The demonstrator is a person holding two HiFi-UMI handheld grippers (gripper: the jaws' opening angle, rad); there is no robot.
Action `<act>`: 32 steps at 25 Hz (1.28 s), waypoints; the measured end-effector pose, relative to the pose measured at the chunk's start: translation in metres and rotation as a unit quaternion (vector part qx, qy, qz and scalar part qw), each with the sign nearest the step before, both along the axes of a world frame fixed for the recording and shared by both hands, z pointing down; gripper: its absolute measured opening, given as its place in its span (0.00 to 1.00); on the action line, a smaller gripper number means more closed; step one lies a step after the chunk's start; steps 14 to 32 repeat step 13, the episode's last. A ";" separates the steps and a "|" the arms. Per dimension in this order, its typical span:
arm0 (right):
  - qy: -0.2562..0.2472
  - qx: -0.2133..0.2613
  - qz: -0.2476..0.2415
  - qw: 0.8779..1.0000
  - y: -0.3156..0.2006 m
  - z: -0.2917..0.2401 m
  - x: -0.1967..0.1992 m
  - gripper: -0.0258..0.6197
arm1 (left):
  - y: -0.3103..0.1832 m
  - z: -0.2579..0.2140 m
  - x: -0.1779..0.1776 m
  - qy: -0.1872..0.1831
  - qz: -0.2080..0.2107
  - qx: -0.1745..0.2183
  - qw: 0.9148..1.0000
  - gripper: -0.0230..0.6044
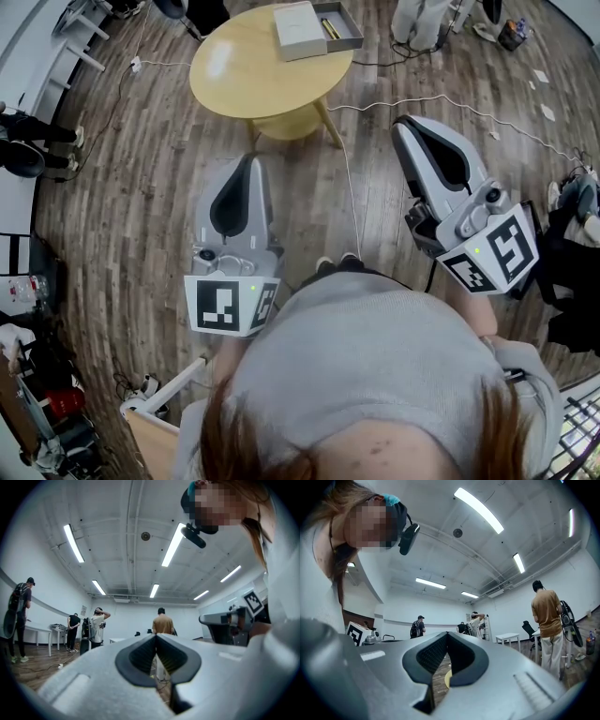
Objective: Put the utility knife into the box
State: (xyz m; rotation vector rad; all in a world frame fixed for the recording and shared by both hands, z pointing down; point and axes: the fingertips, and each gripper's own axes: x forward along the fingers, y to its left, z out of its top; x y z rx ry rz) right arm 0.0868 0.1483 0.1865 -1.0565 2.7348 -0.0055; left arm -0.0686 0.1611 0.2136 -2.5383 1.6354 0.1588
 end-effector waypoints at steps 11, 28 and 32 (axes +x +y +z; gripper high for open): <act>0.009 -0.001 -0.003 1.000 -0.003 0.001 -0.002 0.05 | -0.003 0.000 0.002 0.000 0.004 0.001 1.000 0.04; 0.010 -0.001 -0.004 1.000 -0.003 0.001 -0.003 0.05 | -0.002 -0.002 0.001 -0.001 0.004 0.004 1.000 0.04; 0.010 -0.001 -0.004 1.000 -0.003 0.001 -0.003 0.05 | -0.002 -0.002 0.001 -0.001 0.004 0.004 1.000 0.04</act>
